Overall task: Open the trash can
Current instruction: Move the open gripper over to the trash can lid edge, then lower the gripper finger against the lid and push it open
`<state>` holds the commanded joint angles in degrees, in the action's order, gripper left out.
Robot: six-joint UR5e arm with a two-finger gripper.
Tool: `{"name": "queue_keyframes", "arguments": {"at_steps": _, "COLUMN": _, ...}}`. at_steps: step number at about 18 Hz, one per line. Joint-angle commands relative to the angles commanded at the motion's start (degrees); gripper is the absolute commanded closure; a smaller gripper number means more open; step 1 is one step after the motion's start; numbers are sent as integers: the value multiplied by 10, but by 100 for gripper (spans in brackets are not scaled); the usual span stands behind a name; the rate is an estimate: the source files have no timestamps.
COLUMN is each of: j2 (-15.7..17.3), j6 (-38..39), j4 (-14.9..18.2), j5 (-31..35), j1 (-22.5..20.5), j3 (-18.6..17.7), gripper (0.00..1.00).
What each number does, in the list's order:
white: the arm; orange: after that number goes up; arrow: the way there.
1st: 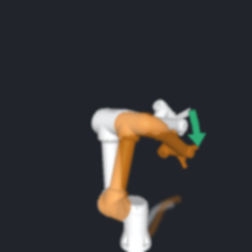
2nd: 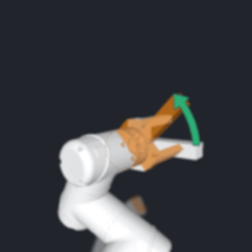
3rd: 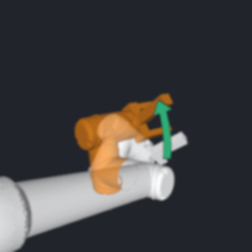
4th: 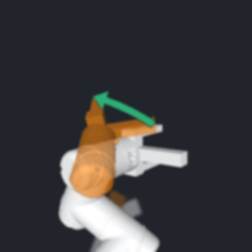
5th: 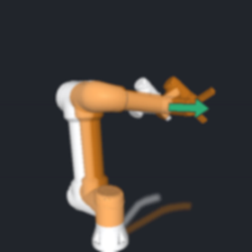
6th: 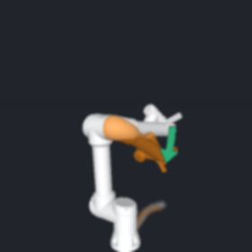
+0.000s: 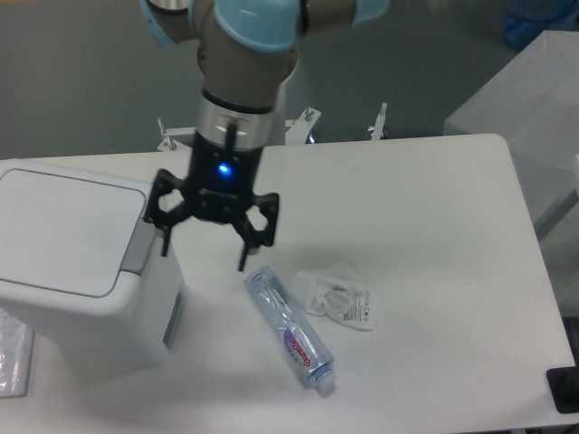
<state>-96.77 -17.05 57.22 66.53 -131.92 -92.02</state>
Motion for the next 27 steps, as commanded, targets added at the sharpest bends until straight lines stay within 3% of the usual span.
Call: {"name": "queue_keyframes", "arguments": {"at_steps": 27, "j2": -22, "j6": 5, "j4": -8, "j5": 2, "j1": 8, "j3": 7, "gripper": 0}}
